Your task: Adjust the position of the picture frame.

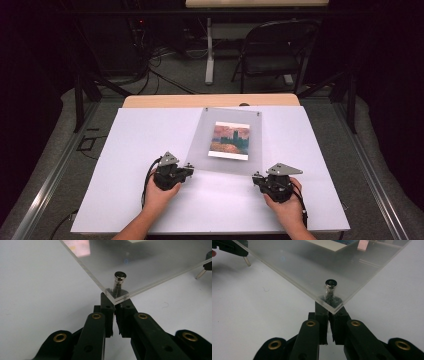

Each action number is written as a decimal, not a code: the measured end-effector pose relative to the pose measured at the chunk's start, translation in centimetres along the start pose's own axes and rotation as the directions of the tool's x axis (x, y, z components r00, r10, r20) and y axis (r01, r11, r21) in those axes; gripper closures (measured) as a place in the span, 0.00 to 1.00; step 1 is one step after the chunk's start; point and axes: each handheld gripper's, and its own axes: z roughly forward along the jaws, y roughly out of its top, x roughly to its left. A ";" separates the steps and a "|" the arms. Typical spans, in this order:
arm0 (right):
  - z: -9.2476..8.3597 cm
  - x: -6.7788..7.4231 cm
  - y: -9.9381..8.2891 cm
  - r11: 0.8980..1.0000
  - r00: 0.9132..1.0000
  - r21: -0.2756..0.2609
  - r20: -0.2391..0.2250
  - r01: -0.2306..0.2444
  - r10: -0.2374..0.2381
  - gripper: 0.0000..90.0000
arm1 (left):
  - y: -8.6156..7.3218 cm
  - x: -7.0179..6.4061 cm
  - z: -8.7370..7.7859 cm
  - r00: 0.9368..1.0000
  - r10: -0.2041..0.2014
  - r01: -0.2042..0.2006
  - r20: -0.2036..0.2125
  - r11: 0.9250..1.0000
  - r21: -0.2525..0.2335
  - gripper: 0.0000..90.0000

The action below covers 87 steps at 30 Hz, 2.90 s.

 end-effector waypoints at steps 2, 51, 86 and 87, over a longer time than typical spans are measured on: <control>-0.1 0.0 0.0 1.000 1.000 -0.004 -0.001 -0.010 0.010 0.95 | 0.0 -0.1 -0.1 1.000 0.006 -0.006 0.007 1.000 -0.001 0.95; 1.8 -0.5 3.1 1.000 0.999 -0.019 -0.051 -0.008 0.007 0.95 | 0.0 0.6 -2.6 0.998 -0.066 0.066 -0.007 0.997 -0.041 0.95; 3.4 -0.8 3.2 1.000 0.999 -0.014 -0.035 -0.018 0.018 0.95 | 0.1 1.7 -1.4 0.997 -0.065 0.064 -0.046 0.997 -0.036 0.94; 3.5 -0.8 3.2 1.000 0.999 -0.011 -0.036 -0.017 0.017 0.95 | 0.1 1.8 -1.3 0.996 -0.072 0.071 -0.048 0.997 -0.036 0.94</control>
